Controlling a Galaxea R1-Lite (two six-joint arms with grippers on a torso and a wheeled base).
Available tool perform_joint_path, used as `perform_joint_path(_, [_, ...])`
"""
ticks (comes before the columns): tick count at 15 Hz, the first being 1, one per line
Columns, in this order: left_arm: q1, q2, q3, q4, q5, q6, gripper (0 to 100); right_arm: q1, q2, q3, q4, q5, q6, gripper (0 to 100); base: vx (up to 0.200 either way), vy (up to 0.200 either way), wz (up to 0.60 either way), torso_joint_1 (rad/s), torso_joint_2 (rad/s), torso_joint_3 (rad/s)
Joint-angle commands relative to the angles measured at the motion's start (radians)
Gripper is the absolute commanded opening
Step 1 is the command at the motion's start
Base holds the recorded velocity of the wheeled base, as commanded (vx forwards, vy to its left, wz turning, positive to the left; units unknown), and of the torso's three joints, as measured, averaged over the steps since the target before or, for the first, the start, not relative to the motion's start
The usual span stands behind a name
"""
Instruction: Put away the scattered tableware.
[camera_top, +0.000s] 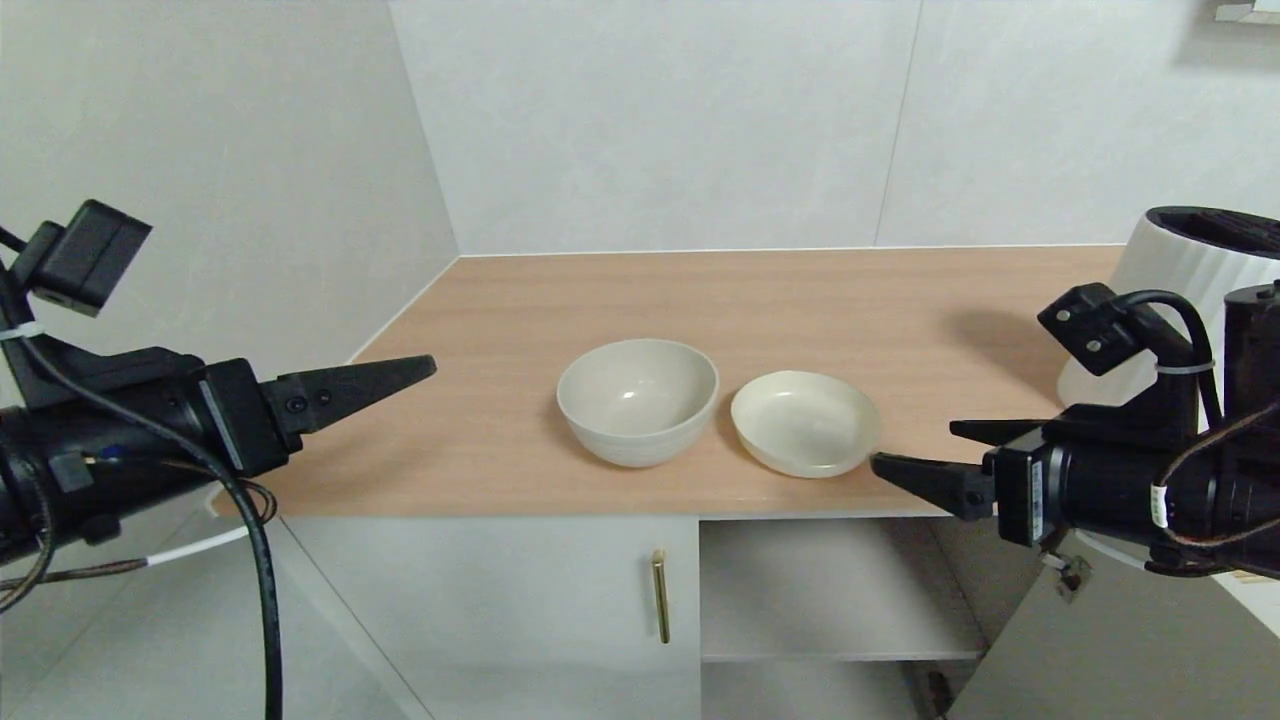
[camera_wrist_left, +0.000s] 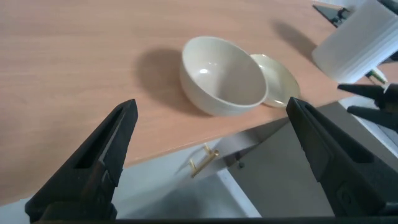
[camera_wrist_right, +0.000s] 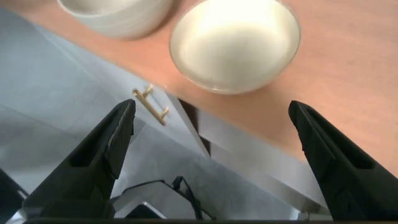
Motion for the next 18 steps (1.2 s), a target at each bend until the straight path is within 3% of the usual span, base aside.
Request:
perform_joint_path(1, [-0.017, 0.058, -0.005, 0.003, 0.004, -0.001, 100, -0.001, 0.024, -0.005, -0.008, -0.003, 0.0, 100, 0.0, 0.0, 0.0, 0.095, -0.22, -0.124])
perform_joint_path(5, [-0.026, 0.128, -0.044, 0.021, 0.004, 0.001, 100, 0.001, 0.095, -0.02, -0.052, -0.032, 0.003, 100, 0.0, 0.0, 0.0, 0.023, -0.05, -0.027])
perform_joint_path(7, [-0.026, 0.156, -0.1, 0.102, 0.0, 0.002, 100, 0.001, 0.141, -0.095, 0.02, -0.118, 0.044, 100, 0.0, 0.0, 0.0, 0.0, 0.0, 0.0])
perform_joint_path(10, [-0.049, 0.274, -0.172, 0.264, -0.002, -0.001, 100, -0.001, 0.19, -0.225, 0.138, -0.141, 0.224, 100, 0.0, 0.0, 0.0, 0.0, 0.0, 0.0])
perform_joint_path(11, [-0.055, 0.322, -0.189, 0.265, 0.008, -0.024, 100, -0.001, 0.21, -0.25, 0.138, -0.167, 0.267, 100, 0.0, 0.0, 0.0, 0.0, 0.0, 0.0])
perform_joint_path(12, [-0.067, 0.342, -0.202, 0.264, 0.017, -0.071, 100, -0.001, 0.225, -0.265, 0.138, -0.202, 0.282, 100, 0.0, 0.0, 0.0, 0.0, 0.0, 0.0])
perform_joint_path(13, [-0.081, 0.352, -0.225, 0.259, 0.026, -0.154, 100, -0.001, 0.251, -0.284, 0.136, -0.239, 0.294, 100, 0.0, 0.0, 0.0, 0.0, 0.0, 0.0])
perform_joint_path(14, [-0.09, 0.355, -0.235, 0.259, 0.026, -0.189, 100, -0.003, 0.264, -0.294, 0.138, -0.25, 0.302, 100, 0.0, 0.0, 0.0, 0.0, 0.0, 0.0])
perform_joint_path(15, [-0.116, 0.368, -0.253, 0.239, 0.026, -0.281, 100, -0.009, 0.311, -0.317, 0.139, -0.277, 0.342, 100, 0.0, 0.0, 0.0, 0.0, 0.0, 0.0])
perform_joint_path(18, [-0.162, 0.406, -0.251, 0.141, 0.043, -0.367, 100, -0.009, 0.334, -0.333, 0.135, -0.308, 0.35, 100, 0.0, 0.0, 0.0, 0.0, 0.0, 0.0])
